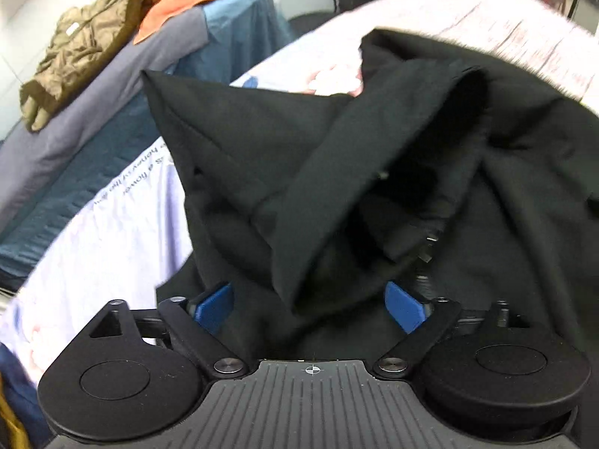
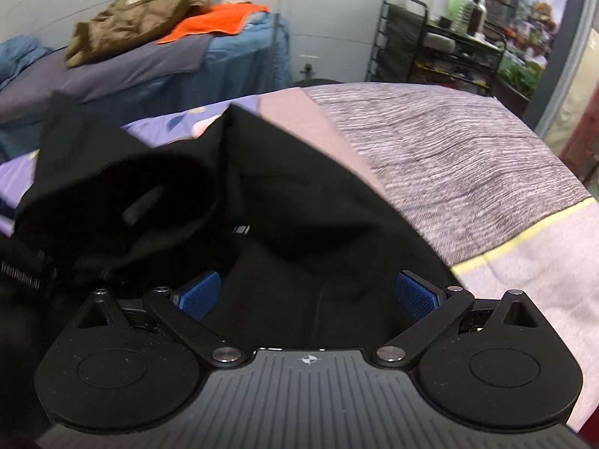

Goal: Fold large clothes
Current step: 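Lower the jacket onto the bed and open both tools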

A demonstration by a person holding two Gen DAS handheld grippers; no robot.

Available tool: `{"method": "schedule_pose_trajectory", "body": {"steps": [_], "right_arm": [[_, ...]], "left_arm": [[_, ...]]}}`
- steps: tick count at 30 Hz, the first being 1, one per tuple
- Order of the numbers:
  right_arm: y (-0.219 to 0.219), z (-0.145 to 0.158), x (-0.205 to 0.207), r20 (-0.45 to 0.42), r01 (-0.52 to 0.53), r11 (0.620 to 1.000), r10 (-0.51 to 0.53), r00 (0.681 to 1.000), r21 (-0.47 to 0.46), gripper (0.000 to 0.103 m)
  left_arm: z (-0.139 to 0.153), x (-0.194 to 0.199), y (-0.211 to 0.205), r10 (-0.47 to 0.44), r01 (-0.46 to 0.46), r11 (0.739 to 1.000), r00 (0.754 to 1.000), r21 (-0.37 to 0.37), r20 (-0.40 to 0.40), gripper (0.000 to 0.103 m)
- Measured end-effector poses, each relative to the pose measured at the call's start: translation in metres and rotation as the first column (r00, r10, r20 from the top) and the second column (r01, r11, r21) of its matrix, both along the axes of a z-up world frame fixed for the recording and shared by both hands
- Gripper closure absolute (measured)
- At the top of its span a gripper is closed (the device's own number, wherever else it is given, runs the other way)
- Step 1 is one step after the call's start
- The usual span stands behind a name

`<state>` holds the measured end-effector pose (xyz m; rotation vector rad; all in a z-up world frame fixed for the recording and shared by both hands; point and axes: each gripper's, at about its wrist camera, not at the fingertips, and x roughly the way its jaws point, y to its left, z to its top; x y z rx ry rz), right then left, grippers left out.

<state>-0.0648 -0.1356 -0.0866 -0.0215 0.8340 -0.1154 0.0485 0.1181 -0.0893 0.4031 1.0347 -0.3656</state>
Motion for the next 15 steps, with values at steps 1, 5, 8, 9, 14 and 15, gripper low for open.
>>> {"method": "schedule_pose_trajectory", "body": {"steps": [1, 5, 8, 9, 14, 15], "right_arm": [[0.0, 0.0, -0.005, 0.0, -0.01, 1.0, 0.01, 1.0, 0.004, 0.003], [-0.002, -0.004, -0.026, -0.01, -0.024, 0.999, 0.024, 1.0, 0.024, 0.003], [-0.003, -0.005, -0.039, -0.025, -0.021, 1.0, 0.022, 0.999, 0.018, 0.003], [-0.003, -0.005, -0.042, -0.031, -0.024, 1.0, 0.025, 0.999, 0.016, 0.003], [0.006, -0.006, -0.051, -0.039, -0.059, 0.998, 0.059, 0.998, -0.002, 0.003], [0.009, -0.006, -0.053, -0.039, -0.064, 0.998, 0.063, 0.997, -0.008, 0.003]], "left_arm": [[0.004, -0.007, 0.006, 0.0, 0.001, 1.0, 1.0, -0.023, 0.005, 0.0], [0.013, -0.035, 0.027, 0.008, -0.006, 0.999, 0.999, -0.041, 0.053, 0.0], [0.021, -0.056, 0.04, 0.019, -0.018, 1.0, 0.997, -0.015, 0.074, 0.0], [0.025, -0.063, 0.042, 0.029, -0.029, 1.0, 0.997, -0.003, 0.072, 0.0], [0.022, -0.082, 0.068, 0.099, -0.099, 0.995, 0.994, 0.008, 0.046, 0.0], [0.022, -0.088, 0.075, 0.108, -0.108, 0.994, 0.993, 0.013, 0.04, 0.0]]}}
